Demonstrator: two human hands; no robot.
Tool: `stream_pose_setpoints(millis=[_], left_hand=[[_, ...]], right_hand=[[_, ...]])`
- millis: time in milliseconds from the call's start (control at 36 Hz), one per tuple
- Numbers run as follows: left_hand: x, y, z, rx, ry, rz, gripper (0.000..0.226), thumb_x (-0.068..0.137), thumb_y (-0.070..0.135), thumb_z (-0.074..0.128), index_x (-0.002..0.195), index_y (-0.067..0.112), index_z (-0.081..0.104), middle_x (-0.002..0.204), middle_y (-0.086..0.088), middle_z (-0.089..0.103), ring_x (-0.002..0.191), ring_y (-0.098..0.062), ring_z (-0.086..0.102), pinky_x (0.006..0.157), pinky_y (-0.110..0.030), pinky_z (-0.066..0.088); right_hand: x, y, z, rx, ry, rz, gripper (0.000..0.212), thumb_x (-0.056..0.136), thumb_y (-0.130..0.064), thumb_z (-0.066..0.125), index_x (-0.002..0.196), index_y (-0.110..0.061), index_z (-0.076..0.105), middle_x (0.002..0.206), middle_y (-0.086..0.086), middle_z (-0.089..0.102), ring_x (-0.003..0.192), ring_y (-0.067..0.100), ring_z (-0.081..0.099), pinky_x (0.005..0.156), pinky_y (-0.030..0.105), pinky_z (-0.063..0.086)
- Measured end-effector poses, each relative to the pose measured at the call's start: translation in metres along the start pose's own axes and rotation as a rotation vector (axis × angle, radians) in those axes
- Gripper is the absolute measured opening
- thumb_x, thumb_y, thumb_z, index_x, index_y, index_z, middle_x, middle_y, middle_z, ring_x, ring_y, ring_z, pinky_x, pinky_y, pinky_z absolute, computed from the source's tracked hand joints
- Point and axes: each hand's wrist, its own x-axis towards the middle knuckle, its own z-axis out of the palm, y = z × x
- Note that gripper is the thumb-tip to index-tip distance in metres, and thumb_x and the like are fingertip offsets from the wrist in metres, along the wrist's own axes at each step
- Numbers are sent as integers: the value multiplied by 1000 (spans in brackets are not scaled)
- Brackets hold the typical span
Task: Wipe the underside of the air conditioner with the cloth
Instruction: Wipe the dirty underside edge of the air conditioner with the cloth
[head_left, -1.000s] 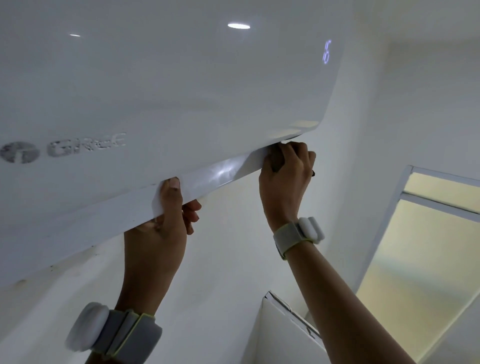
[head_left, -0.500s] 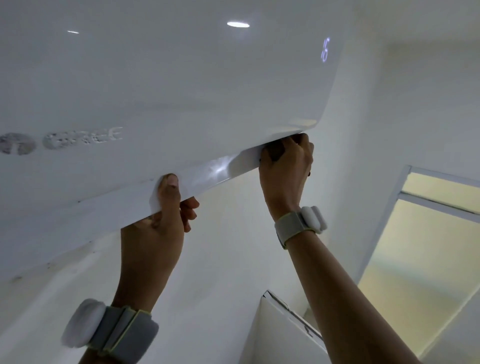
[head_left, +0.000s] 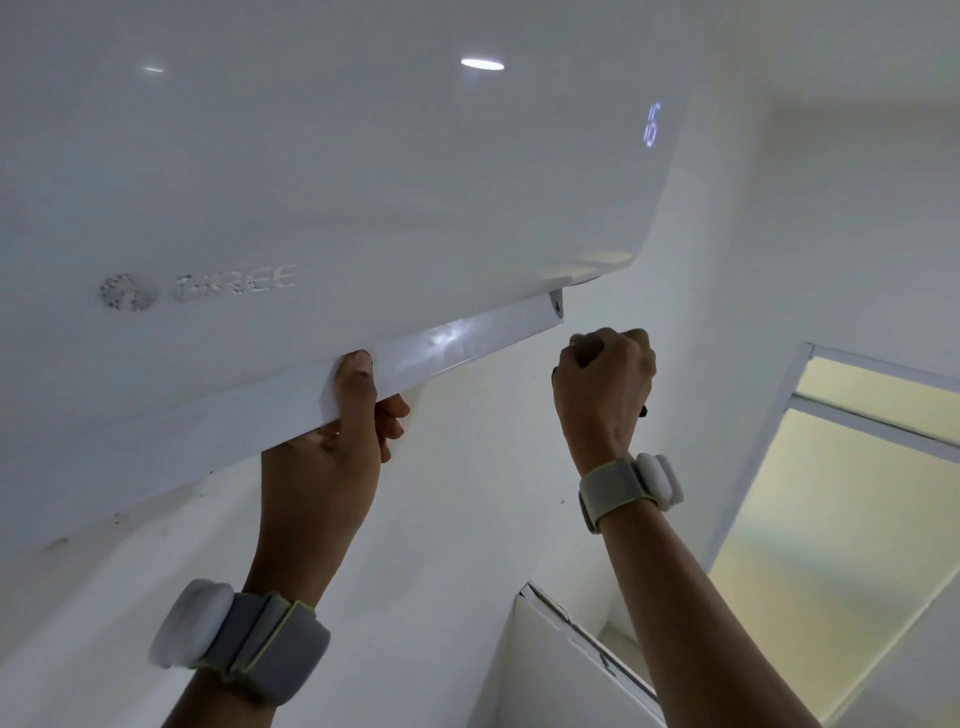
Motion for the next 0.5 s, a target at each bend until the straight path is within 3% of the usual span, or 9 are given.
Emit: stream_pose_setpoints(millis=[83, 167, 250, 361, 444, 500], left_hand=[[0, 0, 0, 8, -2, 22, 37, 107, 36, 55, 88, 8, 71, 71, -1, 74, 60, -13, 69, 54, -26, 55], [-2, 0, 1, 13, -5, 28, 39, 107, 35, 54, 92, 4, 71, 73, -6, 74, 59, -11, 68, 53, -24, 55], [-3, 2, 1, 9, 1, 34, 39, 108, 34, 53, 93, 3, 70, 74, -4, 74, 59, -12, 68, 52, -23, 55], [-2, 1, 2, 9, 10, 36, 37, 108, 33, 54, 93, 3, 70, 72, -2, 73, 58, -12, 67, 53, -24, 55], [-2, 0, 3, 8, 22, 48, 37, 108, 32, 54, 93, 2, 70, 73, -5, 74, 58, -12, 68, 54, -25, 55], [-2, -1, 3, 13, 26, 49, 39, 108, 33, 54, 92, 1, 70, 73, -4, 74, 58, -12, 68, 55, -23, 55]], right_hand=[[2, -12, -5, 110, -15, -83, 15, 100, -7, 68, 87, -5, 74, 102, 0, 56, 99, 22, 54, 80, 30, 47], [10, -22, -2, 141, -81, -143, 18, 93, -7, 66, 76, -6, 72, 97, 4, 62, 97, 22, 54, 72, 19, 43], [18, -27, 4, 160, -125, -76, 22, 85, -11, 59, 66, -4, 67, 84, 12, 65, 88, 20, 53, 63, 25, 41], [24, -32, 4, 210, -121, -11, 23, 72, -20, 50, 57, -8, 63, 73, 17, 68, 81, 17, 52, 59, 19, 39], [28, -39, 3, 201, -108, 48, 26, 70, -23, 47, 59, -6, 63, 74, 19, 70, 73, 19, 58, 60, 28, 49], [29, -45, 1, 198, -108, 96, 26, 69, -22, 48, 62, -2, 63, 71, 18, 70, 67, 31, 65, 62, 40, 60]])
